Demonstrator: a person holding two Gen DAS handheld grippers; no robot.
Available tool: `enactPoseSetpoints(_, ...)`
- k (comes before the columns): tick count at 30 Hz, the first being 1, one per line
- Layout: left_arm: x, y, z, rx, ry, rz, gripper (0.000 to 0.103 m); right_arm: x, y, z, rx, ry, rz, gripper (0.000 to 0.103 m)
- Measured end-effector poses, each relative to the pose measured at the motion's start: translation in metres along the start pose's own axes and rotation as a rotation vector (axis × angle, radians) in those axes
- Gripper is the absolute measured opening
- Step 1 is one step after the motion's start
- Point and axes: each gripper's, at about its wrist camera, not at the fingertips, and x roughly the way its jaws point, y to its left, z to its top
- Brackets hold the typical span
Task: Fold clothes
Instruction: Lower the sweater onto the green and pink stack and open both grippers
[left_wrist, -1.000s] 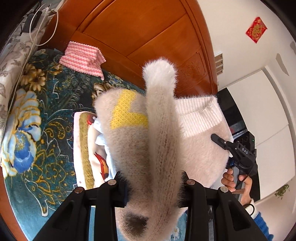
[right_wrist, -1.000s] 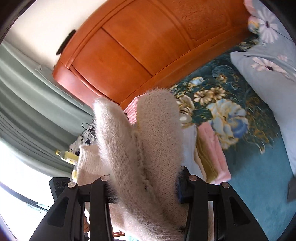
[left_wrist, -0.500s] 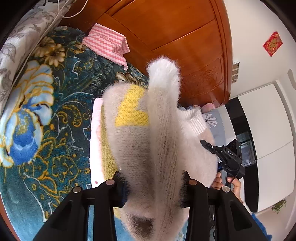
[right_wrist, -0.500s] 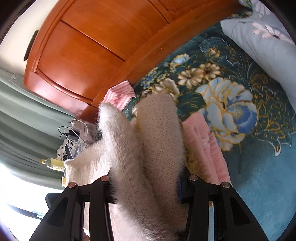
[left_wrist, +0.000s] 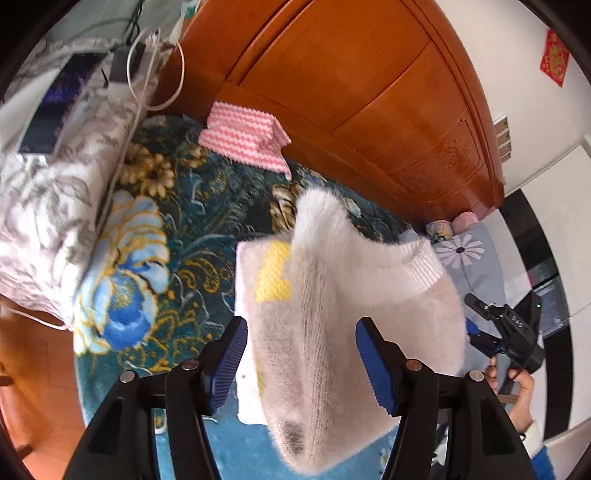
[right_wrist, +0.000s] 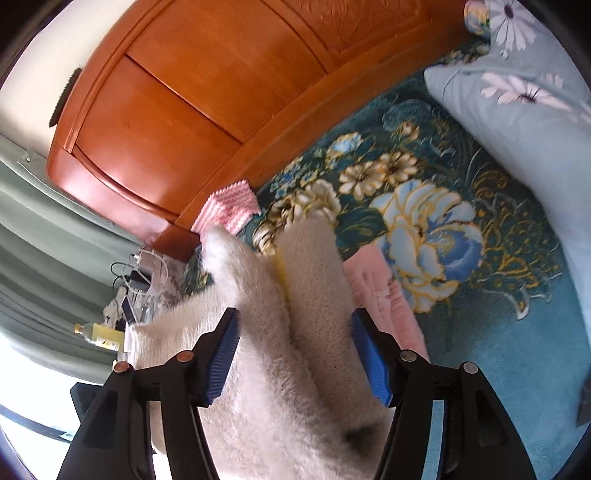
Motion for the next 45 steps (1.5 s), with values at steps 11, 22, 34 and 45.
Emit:
enactPoseSetpoints(11, 0.02, -0.056, -0.013, 0.256, 0.045, -0.02, 0.066, 0.001, 0.098, -0.032, -0.392, -0.007, -0.042, 0.063)
enactPoseSetpoints(22, 0.051, -0.038, -0.022, 0.198, 0.117, -0.056, 0.065, 0.053, 0.04, -0.035, -0.254, 0.036, -0.168, 0.063)
enactPoseSetpoints(34, -0.007, -0.056, -0.062, 0.255, 0.045, -0.003, 0.066, -0.015, 0.078, -0.078, -0.312, -0.078, -0.142, 0.063)
enactPoseSetpoints(45, 0.013, -0.049, -0.132, 0.226, 0.111, 0.034, 0.081, -0.013, 0.06, -0.178, -0.315, 0.001, -0.276, 0.074)
